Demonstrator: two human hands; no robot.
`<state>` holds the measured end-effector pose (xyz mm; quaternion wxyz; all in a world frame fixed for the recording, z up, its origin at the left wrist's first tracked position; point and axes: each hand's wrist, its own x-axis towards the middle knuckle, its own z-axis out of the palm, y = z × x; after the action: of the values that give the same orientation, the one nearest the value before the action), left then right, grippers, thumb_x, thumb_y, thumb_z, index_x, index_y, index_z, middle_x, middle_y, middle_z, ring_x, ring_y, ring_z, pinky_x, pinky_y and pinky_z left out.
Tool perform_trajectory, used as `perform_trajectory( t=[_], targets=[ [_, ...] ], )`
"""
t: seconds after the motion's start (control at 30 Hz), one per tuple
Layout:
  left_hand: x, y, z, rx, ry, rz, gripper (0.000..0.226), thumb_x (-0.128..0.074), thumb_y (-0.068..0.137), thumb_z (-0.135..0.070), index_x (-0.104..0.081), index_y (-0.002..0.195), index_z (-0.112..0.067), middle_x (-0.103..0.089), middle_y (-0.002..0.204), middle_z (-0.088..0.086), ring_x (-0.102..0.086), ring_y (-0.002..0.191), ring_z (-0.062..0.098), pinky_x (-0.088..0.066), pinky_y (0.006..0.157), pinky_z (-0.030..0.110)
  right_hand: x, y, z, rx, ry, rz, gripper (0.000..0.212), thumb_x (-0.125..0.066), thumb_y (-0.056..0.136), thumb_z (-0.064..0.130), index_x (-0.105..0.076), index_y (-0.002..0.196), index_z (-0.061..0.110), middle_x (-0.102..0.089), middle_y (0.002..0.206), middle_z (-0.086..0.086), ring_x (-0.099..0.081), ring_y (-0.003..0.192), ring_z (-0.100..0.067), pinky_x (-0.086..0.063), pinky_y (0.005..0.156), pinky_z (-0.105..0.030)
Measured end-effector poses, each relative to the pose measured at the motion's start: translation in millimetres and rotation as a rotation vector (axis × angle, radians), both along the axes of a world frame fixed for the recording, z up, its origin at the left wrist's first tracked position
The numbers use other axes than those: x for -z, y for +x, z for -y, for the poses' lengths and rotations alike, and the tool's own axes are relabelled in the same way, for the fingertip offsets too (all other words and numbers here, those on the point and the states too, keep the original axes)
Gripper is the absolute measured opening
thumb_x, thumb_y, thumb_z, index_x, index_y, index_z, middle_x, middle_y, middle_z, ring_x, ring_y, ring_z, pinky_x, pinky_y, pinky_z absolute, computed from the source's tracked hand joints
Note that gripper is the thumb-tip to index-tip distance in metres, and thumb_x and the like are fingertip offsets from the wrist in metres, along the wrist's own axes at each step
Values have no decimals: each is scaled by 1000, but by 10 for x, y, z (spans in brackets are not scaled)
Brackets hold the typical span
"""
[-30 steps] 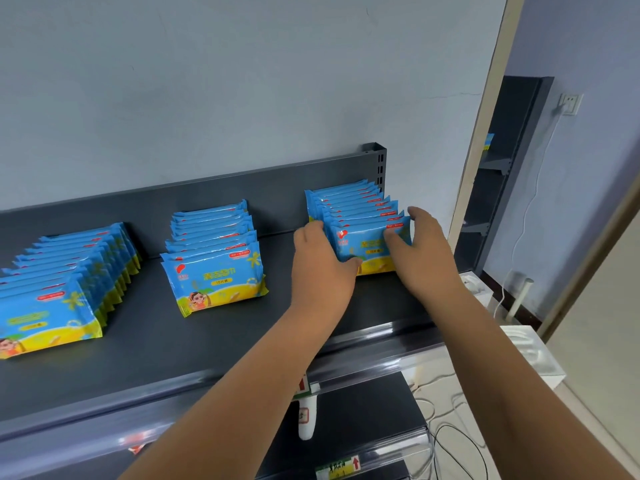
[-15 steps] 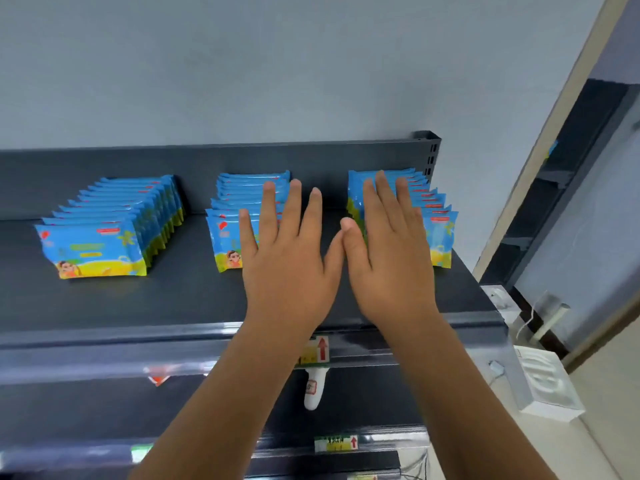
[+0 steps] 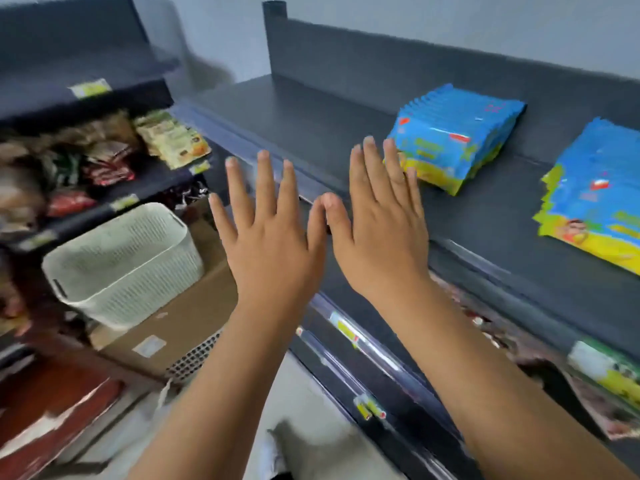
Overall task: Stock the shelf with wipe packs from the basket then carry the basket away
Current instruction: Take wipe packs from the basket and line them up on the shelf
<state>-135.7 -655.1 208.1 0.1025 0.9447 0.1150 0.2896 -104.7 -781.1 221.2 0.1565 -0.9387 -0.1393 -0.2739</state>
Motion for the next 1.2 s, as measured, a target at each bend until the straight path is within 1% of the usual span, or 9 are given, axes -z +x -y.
perform_trajectory(
  t=[0.13, 0.33, 0.47, 0.6, 0.73, 0.93, 1.03, 1.13, 1.2],
  targets=[
    [138, -37, -876, -132, -76, -75, 76, -6, 101, -67, -29, 162, -28, -10, 173, -4, 11, 159, 25, 4, 127, 54, 202, 131, -951, -166, 37, -64, 73, -10, 103, 54, -22, 162, 12, -14, 171, -1, -2, 159, -18, -1, 128, -43],
    [316, -43, -2156, -238, -186, -148, 76, -1, 97, -65, -24, 163, -33, 1, 173, -10, 21, 157, 17, 10, 126, 52, 400, 380, -2378, -365, 37, -178, 73, -2, 100, 52, -15, 164, 18, -6, 172, 3, 6, 158, -13, 4, 128, -43],
    [433, 85, -2947, -301, -157, -130, 70, -6, 103, -61, -28, 162, -31, -5, 173, -6, 18, 158, 19, 9, 127, 52, 524, 528, -3176, -436, 21, -200, 70, -3, 103, 51, -11, 164, 19, 0, 172, 4, 10, 158, -13, 5, 128, -42],
    [591, 208, -3490, -348, -127, -203, 69, -7, 104, -63, -26, 162, -30, -4, 174, -5, 19, 158, 21, 9, 127, 51, 711, 749, -3723, -465, -36, -253, 72, 4, 101, 53, -3, 165, 21, 8, 172, 5, 17, 156, -13, 8, 128, -41],
    [803, 327, -3892, -371, -133, -274, 79, 2, 99, -69, -26, 162, -31, -5, 173, -5, 19, 158, 21, 11, 127, 50, 951, 948, -4141, -506, -43, -291, 71, 2, 101, 54, -3, 165, 21, 4, 172, 4, 14, 157, -13, 4, 128, -42],
    [1170, 805, -4522, -399, -219, -355, 79, -1, 99, -69, -32, 160, -30, -11, 173, -4, 16, 158, 21, 9, 128, 48, 1366, 1400, -4798, -567, -66, -425, 64, 2, 104, 52, 8, 163, 31, 4, 172, 6, 12, 158, -16, -4, 129, -47],
    [1386, 1146, -4845, -422, -215, -405, 78, -3, 99, -69, -34, 159, -29, -14, 172, -4, 13, 159, 21, 8, 127, 47, 1546, 1786, -5074, -602, -96, -504, 61, -1, 105, 52, 11, 162, 33, 6, 172, 6, 13, 157, -15, -1, 129, -45],
    [1643, 1483, -5165, -452, -417, -428, 79, -4, 97, -71, -34, 158, -31, -15, 172, -6, 10, 159, 17, 8, 127, 45, 1578, 2143, -5291, -622, 21, -689, 61, -16, 109, 49, 1, 164, 31, -5, 172, 6, 1, 158, -13, -5, 126, -34],
    [1827, 1654, -5395, -514, -705, -363, 75, -7, 99, -66, -39, 157, -30, -21, 171, -6, 4, 159, 14, 4, 129, 46, 1629, 2353, -5492, -584, 187, -926, 57, -26, 111, 42, -5, 164, 34, -15, 170, 10, -19, 154, -12, -21, 119, -29]
  ],
)
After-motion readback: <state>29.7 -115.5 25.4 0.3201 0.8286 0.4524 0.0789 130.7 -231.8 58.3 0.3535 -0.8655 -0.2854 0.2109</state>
